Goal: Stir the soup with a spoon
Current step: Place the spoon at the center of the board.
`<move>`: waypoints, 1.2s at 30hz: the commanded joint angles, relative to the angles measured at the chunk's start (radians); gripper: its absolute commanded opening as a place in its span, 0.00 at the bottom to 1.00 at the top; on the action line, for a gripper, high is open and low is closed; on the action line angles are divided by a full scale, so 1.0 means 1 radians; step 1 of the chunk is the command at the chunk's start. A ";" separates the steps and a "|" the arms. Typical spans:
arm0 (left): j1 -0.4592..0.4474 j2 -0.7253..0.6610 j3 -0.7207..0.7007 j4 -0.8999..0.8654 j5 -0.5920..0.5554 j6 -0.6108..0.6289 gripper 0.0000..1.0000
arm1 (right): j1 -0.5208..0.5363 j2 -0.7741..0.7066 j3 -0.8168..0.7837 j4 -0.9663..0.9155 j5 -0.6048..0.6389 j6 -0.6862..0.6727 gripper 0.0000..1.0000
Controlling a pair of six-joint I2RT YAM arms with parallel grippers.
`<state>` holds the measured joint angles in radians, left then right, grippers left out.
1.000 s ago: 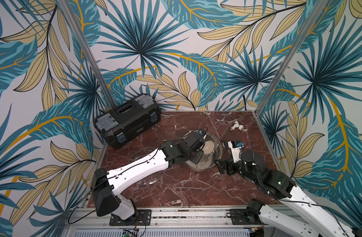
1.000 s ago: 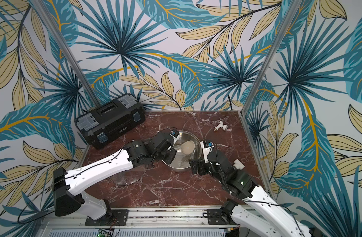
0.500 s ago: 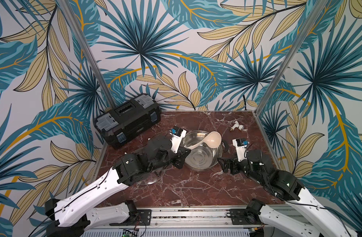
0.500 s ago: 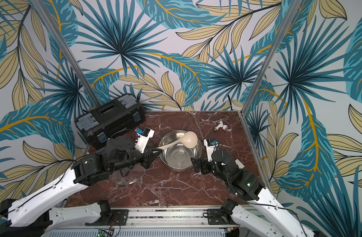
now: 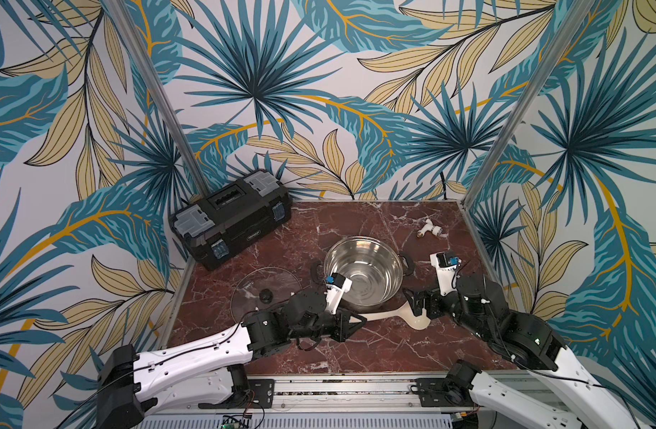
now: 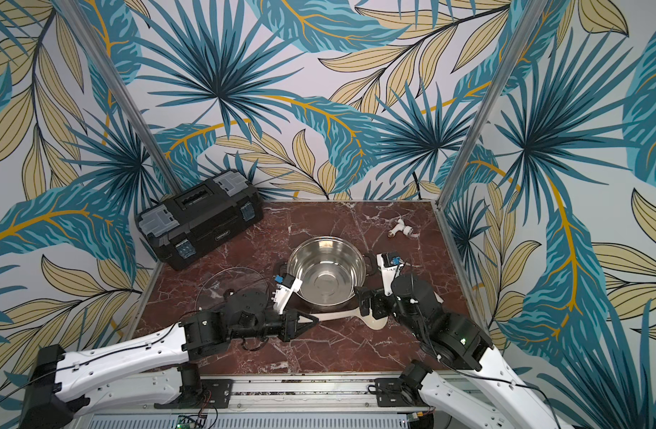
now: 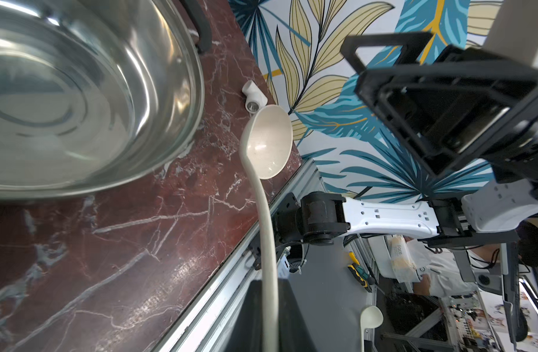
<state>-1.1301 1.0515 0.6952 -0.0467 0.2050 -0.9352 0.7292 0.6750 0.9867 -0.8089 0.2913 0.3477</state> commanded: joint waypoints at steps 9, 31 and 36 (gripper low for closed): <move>-0.047 0.232 -0.187 0.522 -0.096 -0.220 0.00 | 0.002 -0.002 0.013 -0.012 0.011 0.006 0.99; -0.036 -0.103 -0.350 -0.106 -0.391 -0.416 0.98 | 0.002 -0.018 -0.018 0.016 -0.011 0.014 0.99; -0.016 -0.391 -0.359 -0.447 -0.508 -0.365 1.00 | 0.002 -0.013 -0.034 0.034 -0.009 0.010 0.99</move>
<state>-1.1584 0.7700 0.3557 -0.1993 -0.1883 -1.3369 0.7292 0.6640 0.9737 -0.8047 0.2867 0.3519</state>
